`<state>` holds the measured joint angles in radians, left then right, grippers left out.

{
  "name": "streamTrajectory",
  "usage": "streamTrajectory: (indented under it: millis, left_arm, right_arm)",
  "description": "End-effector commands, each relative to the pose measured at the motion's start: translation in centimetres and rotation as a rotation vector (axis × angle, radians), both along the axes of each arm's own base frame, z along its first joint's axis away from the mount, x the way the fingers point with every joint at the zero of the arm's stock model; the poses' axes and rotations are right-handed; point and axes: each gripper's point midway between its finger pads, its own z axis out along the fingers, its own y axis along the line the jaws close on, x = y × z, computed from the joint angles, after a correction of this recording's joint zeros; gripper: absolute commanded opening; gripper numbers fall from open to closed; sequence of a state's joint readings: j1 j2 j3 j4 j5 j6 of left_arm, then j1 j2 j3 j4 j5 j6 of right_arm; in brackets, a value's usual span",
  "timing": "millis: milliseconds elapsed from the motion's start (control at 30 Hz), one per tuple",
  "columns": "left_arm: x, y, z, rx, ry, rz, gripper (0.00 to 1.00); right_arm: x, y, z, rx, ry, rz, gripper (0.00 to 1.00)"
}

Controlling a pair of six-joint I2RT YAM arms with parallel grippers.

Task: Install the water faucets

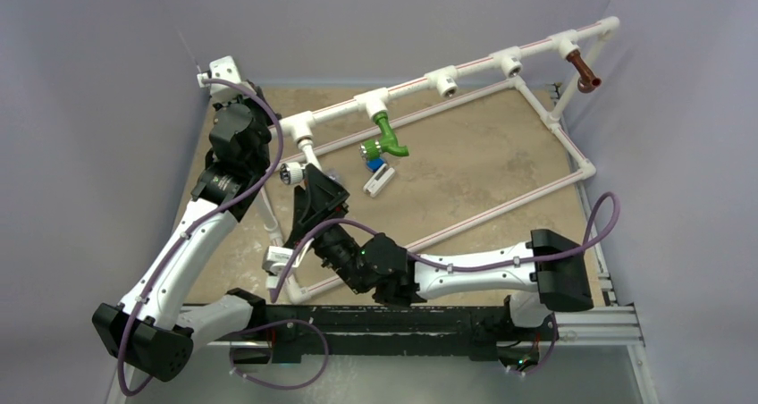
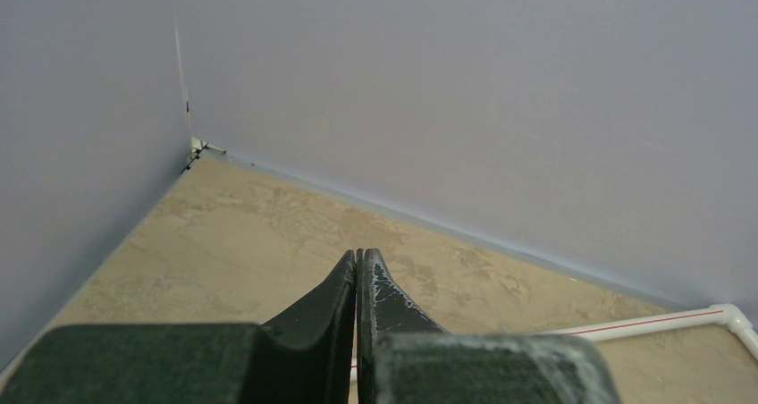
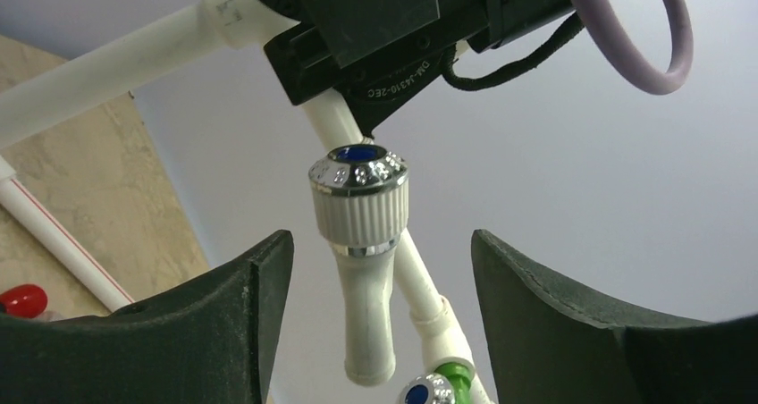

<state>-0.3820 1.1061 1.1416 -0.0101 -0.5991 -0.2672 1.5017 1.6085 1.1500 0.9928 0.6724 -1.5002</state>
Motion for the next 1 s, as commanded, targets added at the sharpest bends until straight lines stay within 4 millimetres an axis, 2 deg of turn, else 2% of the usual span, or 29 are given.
streamTrajectory:
  millis: [0, 233, 333, 500, 700, 800, 967]
  left_arm:
    - [-0.2, -0.5, -9.3, 0.132, 0.306, -0.031, 0.0]
    - [-0.2, -0.4, -9.1, 0.133, 0.303, -0.031, 0.0]
    - [-0.2, -0.5, -9.2, 0.133, 0.304, -0.033, 0.0]
    - [-0.2, -0.5, -9.2, 0.133, 0.305, -0.033, 0.0]
    - [-0.1, -0.5, -9.2, 0.134, 0.306, -0.033, 0.0]
    - [-0.1, -0.4, -9.2, 0.136, 0.306, -0.032, 0.0]
    - [-0.2, -0.4, -9.2, 0.136, 0.305, -0.032, 0.0]
  right_arm:
    - [1.2, -1.3, 3.8, 0.127, -0.012, -0.058, 0.72]
    - [2.3, -0.9, 3.1, 0.141, 0.008, -0.08, 0.53]
    - [2.8, -1.0, 2.6, 0.159, 0.029, -0.084, 0.41]
    - [3.0, -1.2, 2.0, 0.234, 0.088, -0.075, 0.0]
    - [3.5, -2.9, 2.6, 0.543, 0.205, -0.067, 0.0]
    - [3.5, -3.4, 2.9, 0.759, 0.33, -0.011, 0.0]
    - [3.6, -3.5, 2.3, 1.13, 0.568, 0.104, 0.0]
